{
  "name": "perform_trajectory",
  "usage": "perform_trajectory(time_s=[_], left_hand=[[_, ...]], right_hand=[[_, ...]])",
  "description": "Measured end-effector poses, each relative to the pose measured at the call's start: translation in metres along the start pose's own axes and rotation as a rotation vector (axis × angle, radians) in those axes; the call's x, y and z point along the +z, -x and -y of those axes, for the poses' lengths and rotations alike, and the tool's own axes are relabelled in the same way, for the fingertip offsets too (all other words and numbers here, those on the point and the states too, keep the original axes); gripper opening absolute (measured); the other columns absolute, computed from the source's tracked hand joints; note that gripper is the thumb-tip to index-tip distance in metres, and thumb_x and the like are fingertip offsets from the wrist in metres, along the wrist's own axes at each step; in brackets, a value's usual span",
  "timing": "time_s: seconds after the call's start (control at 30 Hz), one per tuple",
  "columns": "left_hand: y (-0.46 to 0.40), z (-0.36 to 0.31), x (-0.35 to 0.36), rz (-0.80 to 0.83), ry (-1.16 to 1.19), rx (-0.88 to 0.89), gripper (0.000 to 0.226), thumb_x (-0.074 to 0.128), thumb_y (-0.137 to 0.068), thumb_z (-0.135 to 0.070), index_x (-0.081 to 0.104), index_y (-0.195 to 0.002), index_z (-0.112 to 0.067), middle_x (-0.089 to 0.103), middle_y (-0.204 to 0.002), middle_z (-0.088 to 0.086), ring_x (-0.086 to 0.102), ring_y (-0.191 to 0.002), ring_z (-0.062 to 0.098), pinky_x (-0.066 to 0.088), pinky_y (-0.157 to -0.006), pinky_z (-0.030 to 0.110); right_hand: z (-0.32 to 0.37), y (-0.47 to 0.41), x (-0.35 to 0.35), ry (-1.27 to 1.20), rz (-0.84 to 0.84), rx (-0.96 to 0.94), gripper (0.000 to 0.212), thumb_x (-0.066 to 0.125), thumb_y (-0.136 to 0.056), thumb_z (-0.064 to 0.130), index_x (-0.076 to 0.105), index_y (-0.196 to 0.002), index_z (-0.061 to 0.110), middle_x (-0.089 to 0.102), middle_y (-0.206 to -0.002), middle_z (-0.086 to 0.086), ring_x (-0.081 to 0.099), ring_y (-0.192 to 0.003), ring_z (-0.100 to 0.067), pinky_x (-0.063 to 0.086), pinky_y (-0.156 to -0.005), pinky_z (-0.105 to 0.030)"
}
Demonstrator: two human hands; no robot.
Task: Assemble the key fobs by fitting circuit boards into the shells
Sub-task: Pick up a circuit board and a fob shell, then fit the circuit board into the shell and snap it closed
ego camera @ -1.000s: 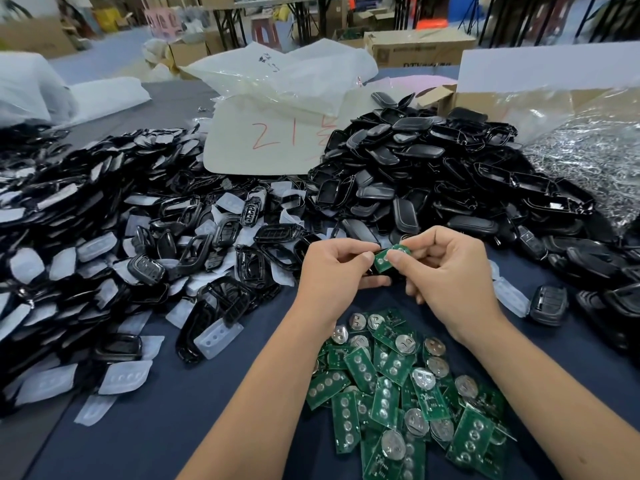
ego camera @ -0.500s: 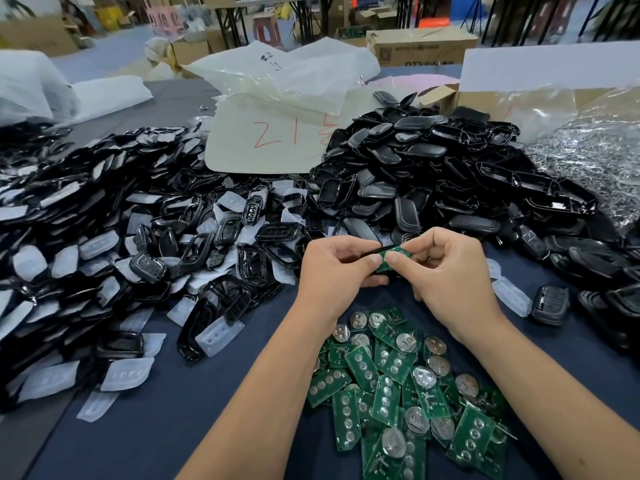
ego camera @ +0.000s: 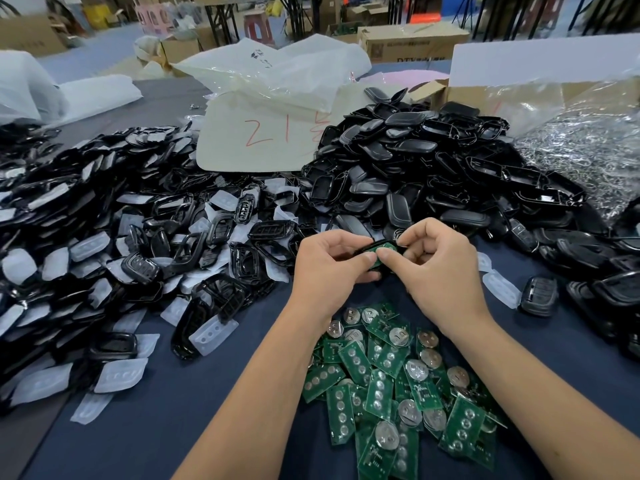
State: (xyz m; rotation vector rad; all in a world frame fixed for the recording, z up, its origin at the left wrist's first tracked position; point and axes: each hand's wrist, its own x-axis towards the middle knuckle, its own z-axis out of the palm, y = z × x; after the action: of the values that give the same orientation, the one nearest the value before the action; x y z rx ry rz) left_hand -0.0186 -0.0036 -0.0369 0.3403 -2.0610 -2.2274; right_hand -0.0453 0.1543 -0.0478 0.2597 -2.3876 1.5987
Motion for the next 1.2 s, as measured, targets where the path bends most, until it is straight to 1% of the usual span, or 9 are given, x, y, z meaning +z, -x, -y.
perform_trajectory(time_s=[0.17, 0.27, 0.53, 0.63, 0.77, 0.9, 0.97, 1.07, 1.2], left_hand=[[0.001, -0.002, 0.001, -0.004, 0.012, 0.032, 0.024, 0.072, -0.088, 0.009, 0.077, -0.082, -0.014, 0.076, -0.088, 0.012, 0.075, -0.077, 0.021, 0.064, -0.074, 0.037], [0.000, -0.003, 0.002, 0.015, 0.016, 0.060, 0.033, 0.070, -0.088, 0.008, 0.075, -0.074, -0.021, 0.075, -0.085, 0.014, 0.070, -0.072, 0.020, 0.061, -0.068, 0.031], [0.001, -0.004, 0.001, -0.098, -0.017, 0.048, 0.016, 0.076, -0.086, 0.000, 0.070, -0.092, -0.014, 0.073, -0.078, 0.003, 0.066, -0.059, 0.013, 0.054, -0.060, 0.019], [0.001, -0.003, 0.001, -0.163, -0.075, 0.077, 0.019, 0.081, -0.082, -0.005, 0.066, -0.091, -0.012, 0.074, -0.081, 0.006, 0.071, -0.063, 0.015, 0.060, -0.063, 0.028], [0.002, -0.005, -0.004, -0.135, -0.248, 0.120, 0.022, 0.084, -0.079, -0.017, 0.062, -0.084, -0.018, 0.073, -0.084, 0.010, 0.073, -0.076, 0.029, 0.061, -0.079, 0.052], [0.001, -0.006, -0.009, -0.135, -0.488, 0.224, 0.022, 0.082, -0.084, -0.028, 0.061, -0.076, -0.023, 0.070, -0.070, -0.002, 0.068, -0.065, 0.013, 0.058, -0.065, 0.032], [0.002, -0.006, -0.011, -0.154, -0.584, 0.277, 0.022, 0.079, -0.087, -0.031, 0.062, -0.075, -0.023, 0.065, -0.065, -0.005, 0.061, -0.061, 0.007, 0.049, -0.058, 0.021], [0.004, -0.005, -0.012, -0.187, -0.657, 0.349, 0.024, 0.075, -0.091, -0.032, 0.061, -0.075, -0.020, 0.061, -0.062, -0.005, 0.057, -0.061, 0.011, 0.046, -0.056, 0.024], [0.004, -0.007, -0.014, -0.231, -0.659, 0.382, 0.025, 0.072, -0.094, -0.030, 0.059, -0.075, -0.018, 0.058, -0.059, -0.004, 0.056, -0.058, 0.012, 0.044, -0.054, 0.025]], right_hand=[[-0.002, -0.001, -0.002, -0.016, -0.012, -0.013, 0.028, 0.090, -0.079, 0.037, 0.064, -0.087, 0.028, 0.059, -0.067, 0.006, 0.050, -0.056, -0.005, 0.043, -0.054, -0.017], [-0.003, -0.003, -0.004, -0.169, 0.086, 0.032, 0.016, 0.084, -0.087, 0.029, 0.071, -0.095, 0.030, 0.069, -0.081, 0.002, 0.060, -0.059, -0.018, 0.049, -0.051, -0.029], [-0.005, -0.004, -0.006, -0.183, 0.173, 0.000, 0.012, 0.079, -0.093, 0.019, 0.079, -0.090, 0.031, 0.073, -0.070, 0.001, 0.065, -0.052, -0.015, 0.048, -0.043, -0.026], [-0.002, -0.003, -0.005, -0.105, 0.217, -0.067, 0.013, 0.079, -0.092, 0.020, 0.078, -0.095, 0.033, 0.073, -0.072, 0.005, 0.067, -0.058, -0.010, 0.052, -0.050, -0.025], [-0.001, -0.004, -0.009, 0.005, 0.283, -0.087, 0.013, 0.078, -0.092, 0.021, 0.079, -0.093, 0.034, 0.076, -0.081, 0.009, 0.073, -0.077, -0.014, 0.059, -0.075, -0.036], [0.002, -0.010, -0.019, 0.048, 0.374, -0.110, 0.027, 0.074, -0.095, 0.016, 0.077, -0.089, 0.042, 0.078, -0.082, 0.012, 0.072, -0.077, -0.011, 0.055, -0.073, -0.024], [0.003, -0.010, -0.020, 0.105, 0.387, -0.118, 0.020, 0.075, -0.094, 0.019, 0.079, -0.094, 0.038, 0.077, -0.081, 0.011, 0.072, -0.077, -0.012, 0.058, -0.076, -0.031], [0.003, -0.006, -0.017, 0.238, 0.386, -0.179, 0.014, 0.080, -0.089, 0.020, 0.081, -0.098, 0.030, 0.072, -0.072, 0.007, 0.067, -0.068, -0.015, 0.058, -0.071, -0.042], [0.002, -0.006, -0.017, 0.268, 0.378, -0.230, 0.021, 0.081, -0.087, 0.013, 0.079, -0.100, 0.030, 0.063, -0.062, 0.009, 0.055, -0.055, -0.010, 0.044, -0.056, -0.016]])
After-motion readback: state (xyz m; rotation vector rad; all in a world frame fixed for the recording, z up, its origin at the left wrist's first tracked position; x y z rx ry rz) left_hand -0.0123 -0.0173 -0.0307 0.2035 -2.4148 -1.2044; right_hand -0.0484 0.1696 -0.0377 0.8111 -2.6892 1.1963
